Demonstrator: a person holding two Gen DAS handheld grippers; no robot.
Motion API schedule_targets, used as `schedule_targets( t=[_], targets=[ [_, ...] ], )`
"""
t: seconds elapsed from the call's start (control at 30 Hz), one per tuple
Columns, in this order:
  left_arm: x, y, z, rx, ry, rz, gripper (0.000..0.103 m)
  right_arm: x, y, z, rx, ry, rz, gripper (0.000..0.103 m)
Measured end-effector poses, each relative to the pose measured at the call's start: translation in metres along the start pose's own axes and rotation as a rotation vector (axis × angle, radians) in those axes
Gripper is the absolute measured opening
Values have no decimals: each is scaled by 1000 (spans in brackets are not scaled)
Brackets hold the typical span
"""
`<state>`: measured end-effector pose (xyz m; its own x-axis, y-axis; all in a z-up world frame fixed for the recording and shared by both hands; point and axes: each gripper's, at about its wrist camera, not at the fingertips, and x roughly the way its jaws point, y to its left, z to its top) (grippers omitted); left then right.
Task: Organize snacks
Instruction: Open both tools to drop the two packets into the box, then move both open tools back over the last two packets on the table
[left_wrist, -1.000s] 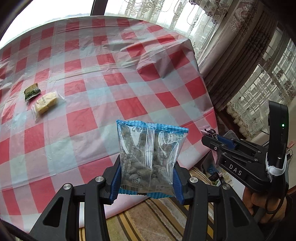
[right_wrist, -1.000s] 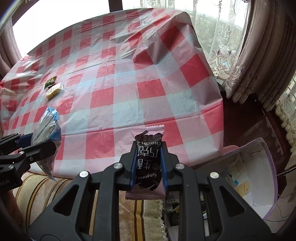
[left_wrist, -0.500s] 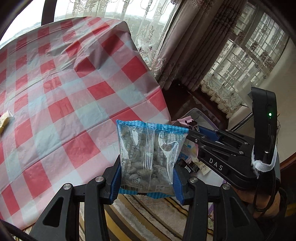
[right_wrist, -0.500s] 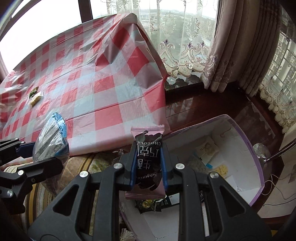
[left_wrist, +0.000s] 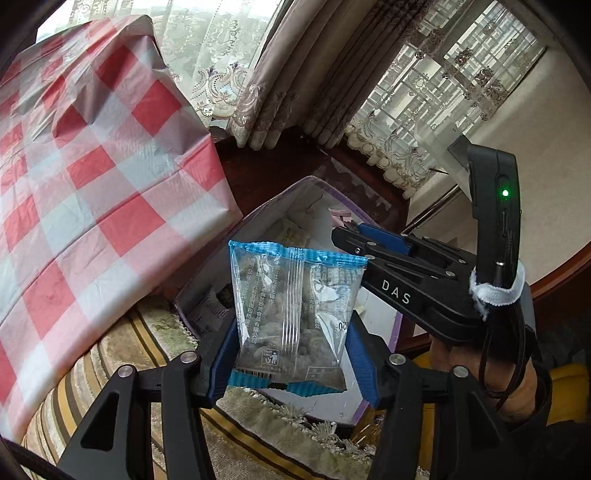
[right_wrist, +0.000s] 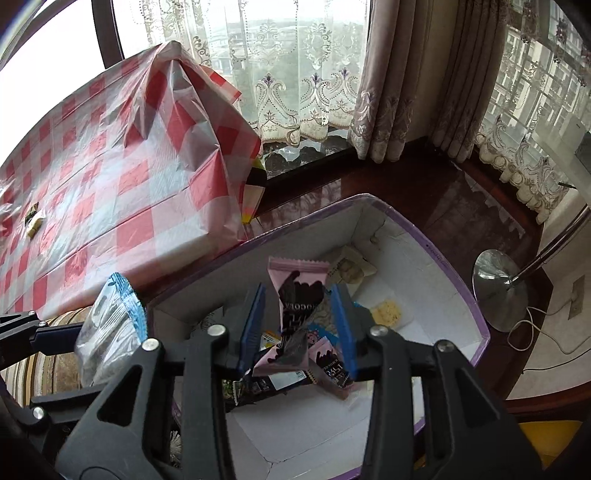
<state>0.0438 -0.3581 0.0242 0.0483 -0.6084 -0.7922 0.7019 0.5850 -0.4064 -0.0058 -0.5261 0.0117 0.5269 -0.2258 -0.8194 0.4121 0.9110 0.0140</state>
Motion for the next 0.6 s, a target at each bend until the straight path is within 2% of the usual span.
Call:
schedule_targets(
  t=[0.03, 0.07, 0.6],
  targets=[
    [1, -1, 0, 3, 4, 7, 67, -1, -2, 0, 4, -10, -5, 66],
    [2, -1, 0, 3, 3, 8, 67, -3, -4, 1, 9, -18, 4, 67],
    [-10, 14, 0, -69, -37, 15, 67, -3, 6, 3, -7, -5, 33, 69]
  ],
)
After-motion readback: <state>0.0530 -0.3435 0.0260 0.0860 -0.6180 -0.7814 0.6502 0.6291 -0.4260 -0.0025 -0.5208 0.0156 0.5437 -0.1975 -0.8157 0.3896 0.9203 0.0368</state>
